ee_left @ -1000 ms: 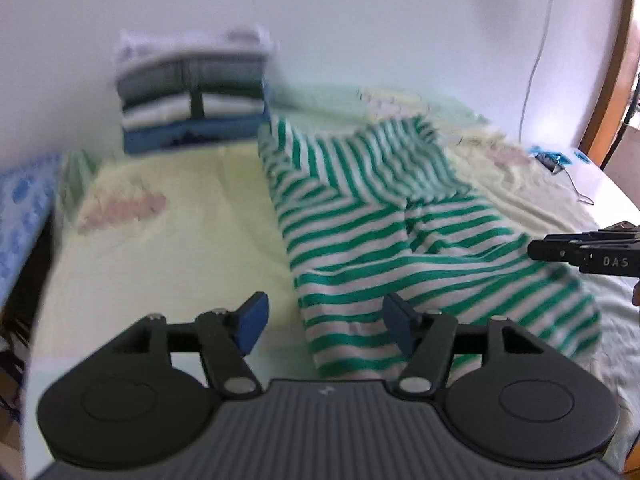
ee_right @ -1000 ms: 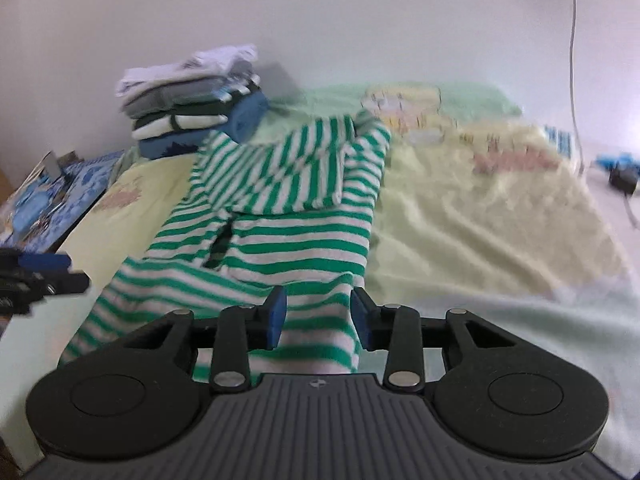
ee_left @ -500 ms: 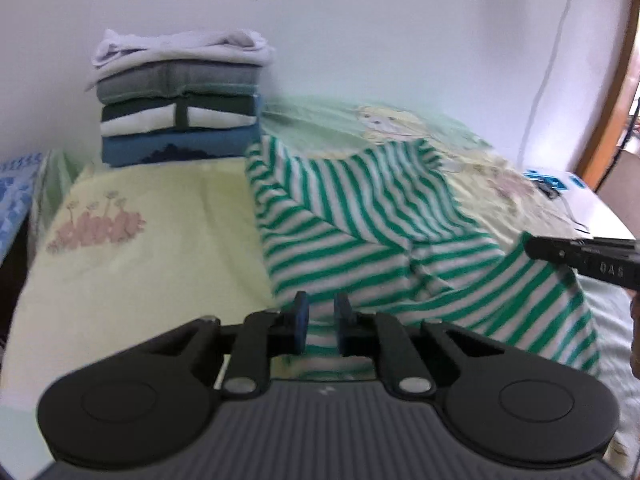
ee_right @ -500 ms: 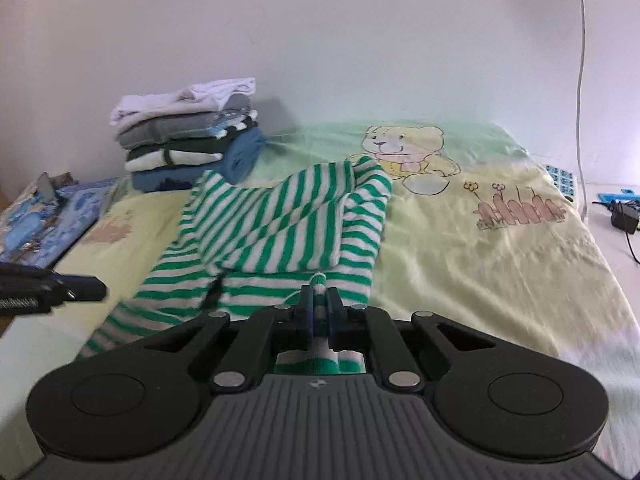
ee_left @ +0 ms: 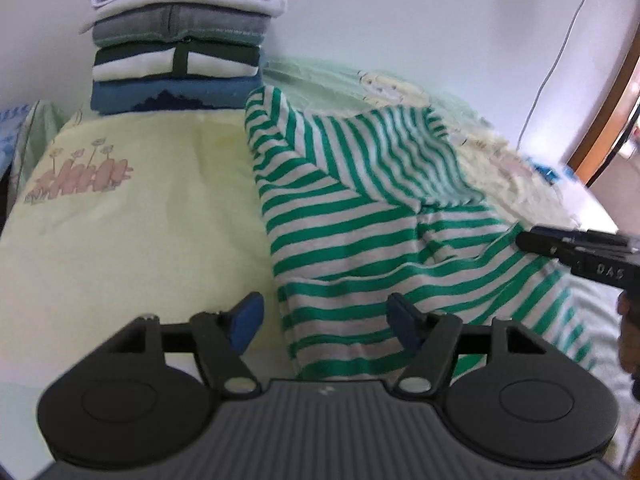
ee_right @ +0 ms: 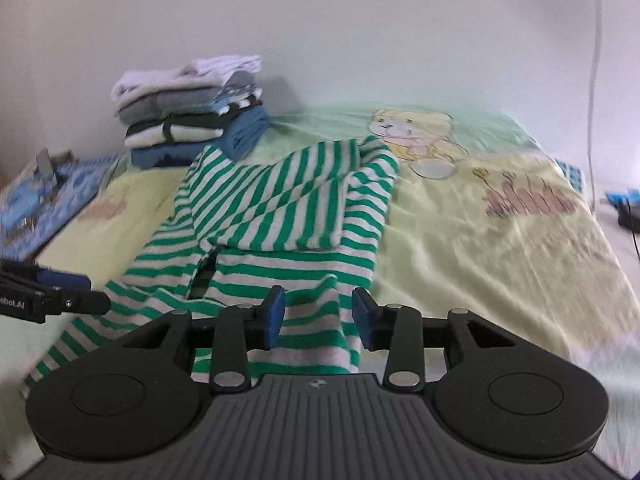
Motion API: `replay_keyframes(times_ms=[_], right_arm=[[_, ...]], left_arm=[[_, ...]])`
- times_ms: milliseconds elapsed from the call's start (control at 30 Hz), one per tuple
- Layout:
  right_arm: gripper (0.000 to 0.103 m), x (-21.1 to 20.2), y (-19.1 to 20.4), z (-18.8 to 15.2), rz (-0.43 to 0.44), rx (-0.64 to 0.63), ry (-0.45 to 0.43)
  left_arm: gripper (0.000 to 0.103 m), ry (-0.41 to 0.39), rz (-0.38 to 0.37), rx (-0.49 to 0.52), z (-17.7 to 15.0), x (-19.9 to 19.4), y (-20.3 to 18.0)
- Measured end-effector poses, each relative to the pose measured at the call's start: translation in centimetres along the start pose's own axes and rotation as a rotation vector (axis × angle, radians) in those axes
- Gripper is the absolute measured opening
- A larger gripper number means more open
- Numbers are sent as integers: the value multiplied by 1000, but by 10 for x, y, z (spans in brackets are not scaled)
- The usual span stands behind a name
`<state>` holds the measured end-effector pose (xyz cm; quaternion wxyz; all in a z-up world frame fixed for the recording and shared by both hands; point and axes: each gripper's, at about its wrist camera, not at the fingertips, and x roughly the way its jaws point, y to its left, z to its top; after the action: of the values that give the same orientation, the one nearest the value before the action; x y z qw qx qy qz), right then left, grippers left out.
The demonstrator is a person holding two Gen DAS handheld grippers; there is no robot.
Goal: Fold clothes
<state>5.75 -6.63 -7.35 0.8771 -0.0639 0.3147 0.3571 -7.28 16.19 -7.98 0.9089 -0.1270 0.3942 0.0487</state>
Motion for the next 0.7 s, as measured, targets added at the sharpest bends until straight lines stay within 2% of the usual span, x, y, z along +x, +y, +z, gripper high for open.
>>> replay_keyframes(times_ms=[33,100,133,200,267,367,467,600,633,700], right_arm=[[40,6,2,-1,-1,-10,14],[27,13,4,-3,0,-20,34],[15,13,4,-4,3,-20,29],[10,5,6,-3,-7,-20,-4],[9,-7,5,-1,-6,-4,-46],[9,-17,2,1,-8,26,-95],[9,-3,-2,-1,-27,53,-76],[9,20,-2,-10,-62,33,-26],[12,20,-1,-12,-78,16,-30],[24,15,-3,-10,-93,10,-17]], left_arm=[[64,15,4,6,0,6,-1],[55,40,26,23,0,17,-4],[33,24,40,38,0,15,-7],[9,-9,69,71,1,8,-12],[7,-40,91,90,3,1,-16],[4,-84,102,61,10,-9,-7],[2,-115,148,71,16,-10,-5],[2,-104,107,60,16,-16,-8],[2,-102,97,57,17,-17,-9],[3,-96,76,51,17,-20,-11]])
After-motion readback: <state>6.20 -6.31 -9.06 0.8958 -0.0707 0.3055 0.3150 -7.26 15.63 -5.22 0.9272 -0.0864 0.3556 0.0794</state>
